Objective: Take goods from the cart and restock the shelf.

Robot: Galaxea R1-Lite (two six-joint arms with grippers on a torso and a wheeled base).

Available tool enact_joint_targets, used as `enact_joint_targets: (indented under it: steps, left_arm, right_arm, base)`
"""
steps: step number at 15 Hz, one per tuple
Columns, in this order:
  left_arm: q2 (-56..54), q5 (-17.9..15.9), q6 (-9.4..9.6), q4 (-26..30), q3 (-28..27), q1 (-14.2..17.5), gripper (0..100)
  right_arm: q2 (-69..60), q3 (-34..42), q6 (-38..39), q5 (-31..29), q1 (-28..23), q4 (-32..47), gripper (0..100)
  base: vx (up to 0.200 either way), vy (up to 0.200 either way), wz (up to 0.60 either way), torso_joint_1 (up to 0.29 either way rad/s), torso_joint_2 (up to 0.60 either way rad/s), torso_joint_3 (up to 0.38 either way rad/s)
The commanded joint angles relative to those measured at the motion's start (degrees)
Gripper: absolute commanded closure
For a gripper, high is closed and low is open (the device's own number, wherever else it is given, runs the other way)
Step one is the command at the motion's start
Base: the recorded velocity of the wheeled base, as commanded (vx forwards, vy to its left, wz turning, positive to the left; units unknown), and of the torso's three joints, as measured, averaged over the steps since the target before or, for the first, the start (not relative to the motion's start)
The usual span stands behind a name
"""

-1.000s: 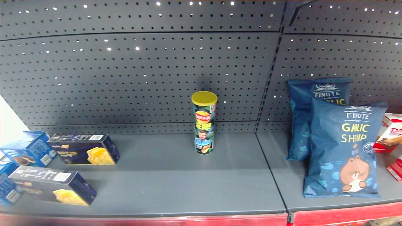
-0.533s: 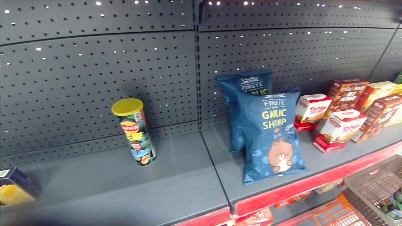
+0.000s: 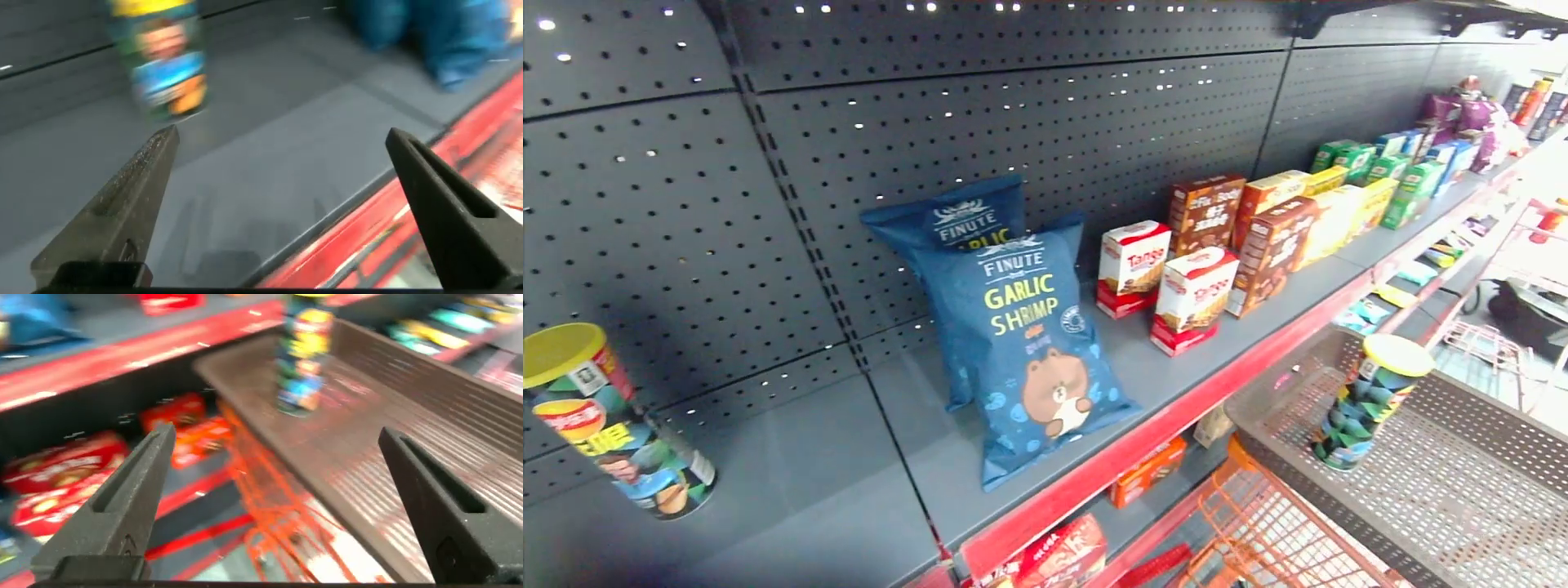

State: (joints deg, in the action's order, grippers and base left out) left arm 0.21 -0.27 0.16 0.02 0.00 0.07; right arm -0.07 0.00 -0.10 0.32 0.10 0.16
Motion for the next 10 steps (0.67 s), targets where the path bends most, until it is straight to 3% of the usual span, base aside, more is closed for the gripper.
enact_joint_targets:
  steps: [1, 3, 10]
  left_arm:
    - [-0.03, 0.0, 0.02, -0.02, 0.0, 0.01, 0]
    - [0.06, -0.08, 0.02, -0.11, 0.0, -0.07, 0]
    - [0.14, -0.08, 0.02, -0.11, 0.0, -0.07, 0]
  right_arm:
    - [0.07, 0.0, 0.01, 0.03, -0.01, 0.02, 0]
    - [0.07, 0.0, -0.08, 0.03, -0.01, 0.02, 0]
    - [0.07, 0.0, -0.08, 0.03, -0.1, 0.02, 0]
  base:
    - [0.0, 0.0, -0.6, -0.002, 0.0, 0.002]
    - [0.0, 0.0, -0.6, 0.002, 0.0, 0.002]
    - [0.0, 0.0, 0.0, 0.0, 0.0, 0.0]
